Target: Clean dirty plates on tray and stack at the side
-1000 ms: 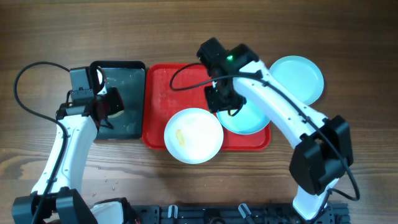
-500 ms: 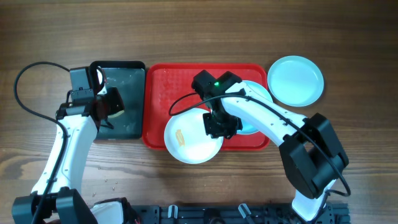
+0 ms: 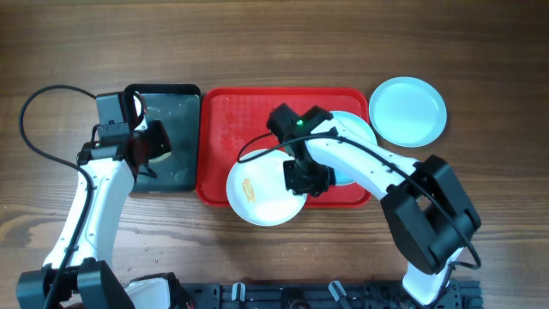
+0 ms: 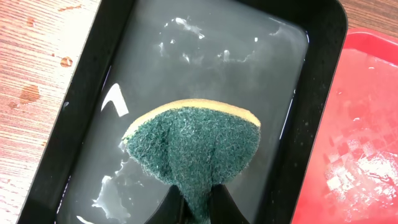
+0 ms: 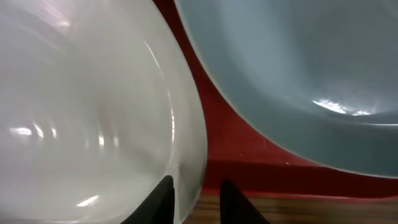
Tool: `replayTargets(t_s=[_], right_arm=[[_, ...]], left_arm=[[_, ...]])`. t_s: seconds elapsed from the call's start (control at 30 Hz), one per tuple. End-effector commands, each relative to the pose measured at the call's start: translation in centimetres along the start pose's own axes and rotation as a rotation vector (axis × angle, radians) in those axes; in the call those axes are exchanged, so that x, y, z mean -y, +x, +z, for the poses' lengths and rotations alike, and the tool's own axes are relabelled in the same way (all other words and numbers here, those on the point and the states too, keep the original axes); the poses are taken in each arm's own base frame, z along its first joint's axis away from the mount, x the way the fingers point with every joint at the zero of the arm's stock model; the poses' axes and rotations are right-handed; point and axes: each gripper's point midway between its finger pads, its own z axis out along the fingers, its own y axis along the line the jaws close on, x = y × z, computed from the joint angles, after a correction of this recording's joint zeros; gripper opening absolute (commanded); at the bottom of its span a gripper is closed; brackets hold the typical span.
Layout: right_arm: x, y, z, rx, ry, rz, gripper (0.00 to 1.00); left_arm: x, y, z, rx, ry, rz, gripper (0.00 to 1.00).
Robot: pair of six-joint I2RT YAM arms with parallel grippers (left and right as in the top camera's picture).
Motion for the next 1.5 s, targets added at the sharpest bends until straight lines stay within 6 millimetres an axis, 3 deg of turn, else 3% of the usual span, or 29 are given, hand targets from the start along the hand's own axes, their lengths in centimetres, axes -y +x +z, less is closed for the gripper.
replayTargets(t_s=[0.0,0.03,0.23,0.33,0.57,0.93,0.97,1.03,1.1,1.17,1.3,1.4,1.47], right_arm=[[-0.4,0.1,0.2,0.005,-0.02,0.012,0.14],[-0.6,0.0,0.2,0.007,-0.029,0.011,0.04],[-2.6,-2.7,-1.0,0.114,-0.109,0.001,0.04],[-3.7,-6.0,-1.8,0.233,-0.183,0.06,0.04],[-3.1,-10.7,-3.4,0.425,-0.206,0.246,0.04],[-3.3,-12.5,-4.0,0.502,-0.246,0.355,0.04],[-3.3,-12.5,-4.0,0.501,-0.245,0.353,0.06],[-3.3,-12.6,-4.0,0.515,-0.216,0.246,0.5],[-2.9,-13.5,-4.5,0.565,-0.175,0.083,0.58],[-2.3,-14.8,-5.2,0.615,-0.157,-0.006,0.58],[-1.1,-17.6,-6.7,0.71,-0.172,-0.017,0.41],[-1.8,-18.2,-6.3,0.72,-0.196,-0.029,0.41],[-3.4,-18.1,-5.4,0.701,-0.241,-0.11,0.44]], left_arm=[[0.2,-0.4,-0.6,0.023,0.016,-0.011,0.07],[0.2,-0.4,-0.6,0.023,0.016,-0.011,0.07],[0.2,-0.4,-0.6,0.023,0.016,-0.011,0.07],[0.2,-0.4,-0.6,0.023,0.016,-0.011,0.07],[0.2,-0.4,-0.6,0.023,0.016,-0.011,0.06],[0.2,-0.4,-0.6,0.024,0.016,-0.011,0.06],[0.2,-0.4,-0.6,0.024,0.016,-0.011,0.06],[0.2,-0.4,-0.6,0.024,0.016,-0.011,0.07],[0.2,-0.4,-0.6,0.024,0.016,-0.011,0.06],[0.2,-0.4,-0.6,0.024,0.017,-0.011,0.06],[0.2,-0.4,-0.6,0.024,0.017,-0.011,0.06],[0.2,-0.4,-0.6,0.024,0.017,-0.011,0.06],[0.2,-0.4,-0.6,0.024,0.017,-0.011,0.06]])
